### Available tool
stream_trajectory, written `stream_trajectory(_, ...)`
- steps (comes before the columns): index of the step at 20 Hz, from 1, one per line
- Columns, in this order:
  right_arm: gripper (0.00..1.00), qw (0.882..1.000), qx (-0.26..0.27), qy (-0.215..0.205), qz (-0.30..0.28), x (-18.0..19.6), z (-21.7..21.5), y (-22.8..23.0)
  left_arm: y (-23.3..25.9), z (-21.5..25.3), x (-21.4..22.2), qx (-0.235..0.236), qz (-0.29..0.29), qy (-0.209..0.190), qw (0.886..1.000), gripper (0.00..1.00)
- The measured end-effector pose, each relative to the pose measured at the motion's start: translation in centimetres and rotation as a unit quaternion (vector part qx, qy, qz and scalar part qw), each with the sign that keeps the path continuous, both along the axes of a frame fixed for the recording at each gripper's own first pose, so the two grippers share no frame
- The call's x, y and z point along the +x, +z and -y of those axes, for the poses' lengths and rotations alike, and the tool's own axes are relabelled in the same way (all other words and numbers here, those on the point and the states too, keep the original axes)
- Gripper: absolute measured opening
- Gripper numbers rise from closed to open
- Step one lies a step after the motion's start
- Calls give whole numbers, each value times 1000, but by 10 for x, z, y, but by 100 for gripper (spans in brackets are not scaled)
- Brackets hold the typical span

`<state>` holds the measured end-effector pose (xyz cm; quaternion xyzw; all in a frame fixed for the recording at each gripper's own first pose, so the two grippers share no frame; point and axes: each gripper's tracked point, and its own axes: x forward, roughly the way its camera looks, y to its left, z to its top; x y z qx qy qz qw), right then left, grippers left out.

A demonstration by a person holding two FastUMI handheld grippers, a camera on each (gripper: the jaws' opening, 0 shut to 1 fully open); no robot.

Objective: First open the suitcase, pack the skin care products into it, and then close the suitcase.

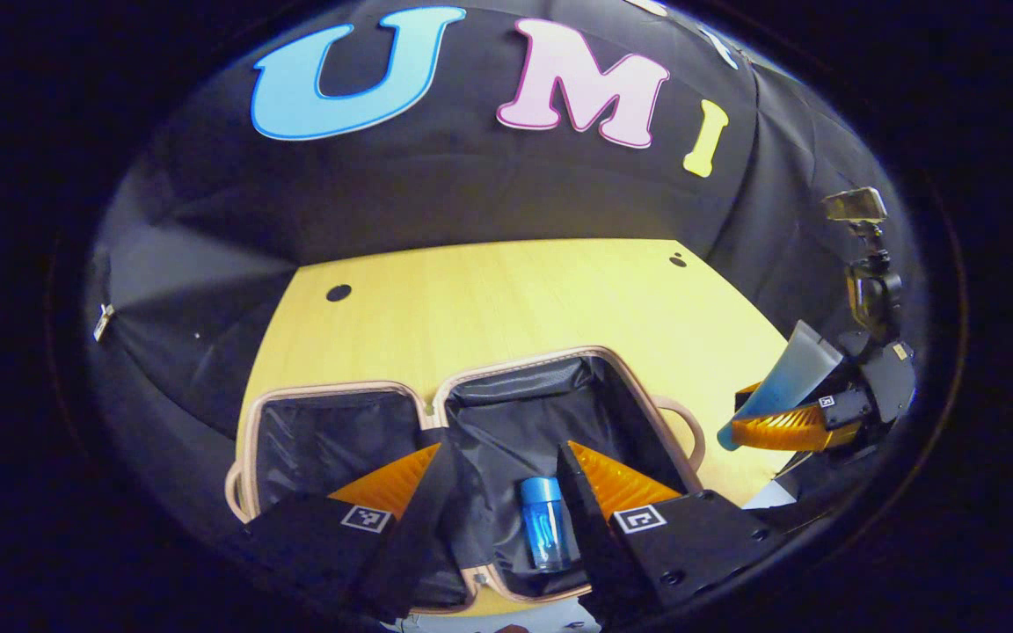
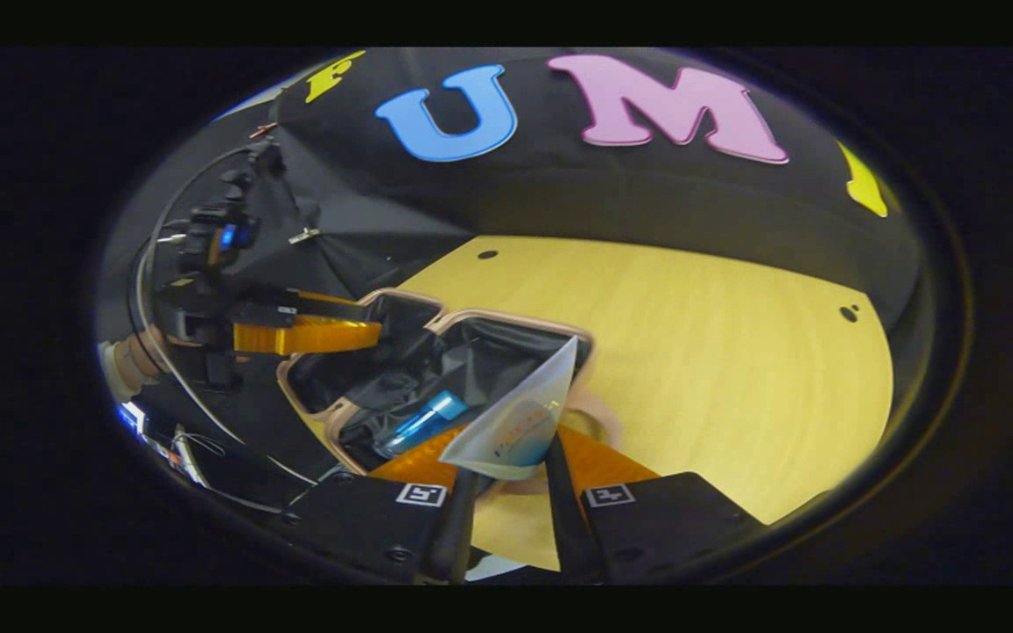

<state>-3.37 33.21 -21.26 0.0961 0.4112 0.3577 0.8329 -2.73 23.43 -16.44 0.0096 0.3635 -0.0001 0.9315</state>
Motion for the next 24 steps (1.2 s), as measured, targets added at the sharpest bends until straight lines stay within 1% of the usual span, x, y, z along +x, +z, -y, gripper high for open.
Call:
stream_trajectory(2, 42, 999, -16, 26, -32, -12, -26, -21, 3, -23, -22, -7, -8, 39, 999, 81)
stream_trajectory(3, 42, 998, -24, 37, -55, -20, -37, -31, 1, -34, -34, -19, -19, 61, 998, 83)
stream_trajectory(5, 42, 992, -29, 45, -112, -36, -55, -50, -9, -62, -56, -46, -25, 102, 993, 83)
stream_trajectory(7, 42, 981, -50, 39, -181, -52, -65, -71, -13, -88, -77, -63, -23, 140, 988, 84)
stream_trajectory(8, 42, 976, -70, 34, -205, -58, -66, -84, -15, -102, -89, -66, -23, 159, 985, 84)
stream_trajectory(9, 42, 972, -93, 29, -215, -60, -66, -95, -16, -118, -97, -66, -24, 177, 982, 84)
stream_trajectory(10, 42, 965, -126, 28, -229, -65, -59, -107, -17, -128, -104, -65, -24, 193, 979, 84)
stream_trajectory(11, 42, 958, -143, 26, -247, -69, -57, -111, -18, -140, -110, -66, -25, 205, 976, 84)
stream_trajectory(12, 35, 952, -148, 18, -269, -70, -61, -111, -19, -154, -116, -64, -25, 216, 974, 84)
stream_trajectory(13, 42, 946, -153, 12, -286, -74, -64, -112, -19, -165, -120, -59, -26, 226, 972, 84)
stream_trajectory(14, 35, 941, -162, 9, -296, -78, -65, -117, -20, -175, -124, -55, -27, 236, 970, 84)
stream_trajectory(15, 44, 939, -169, 3, -298, -79, -66, -121, -23, -187, -126, -51, -31, 248, 967, 84)
stream_trajectory(16, 38, 940, -168, -14, -296, -77, -65, -121, -25, -201, -128, -44, -34, 265, 963, 84)
stream_trajectory(17, 46, 941, -169, -29, -291, -76, -66, -123, -24, -214, -131, -36, -34, 282, 958, 84)
stream_trajectory(18, 45, 942, -165, -37, -289, -75, -65, -120, -24, -222, -130, -38, -31, 291, 955, 84)
stream_trajectory(19, 55, 945, -150, -45, -286, -74, -70, -118, -22, -226, -129, -44, -27, 295, 954, 84)
stream_trajectory(20, 61, 948, -137, -49, -283, -73, -74, -109, -24, -230, -128, -45, -27, 299, 953, 84)
stream_trajectory(21, 67, 954, -113, -49, -275, -71, -81, -98, -25, -237, -127, -42, -26, 302, 952, 84)
stream_trajectory(22, 76, 961, -99, -46, -253, -65, -81, -88, -26, -245, -126, -38, -26, 302, 952, 84)
stream_trajectory(23, 89, 969, -88, -38, -227, -58, -82, -76, -26, -255, -124, -31, -27, 306, 951, 84)
stream_trajectory(24, 92, 977, -80, -31, -193, -50, -84, -67, -29, -266, -122, -26, -30, 311, 950, 84)
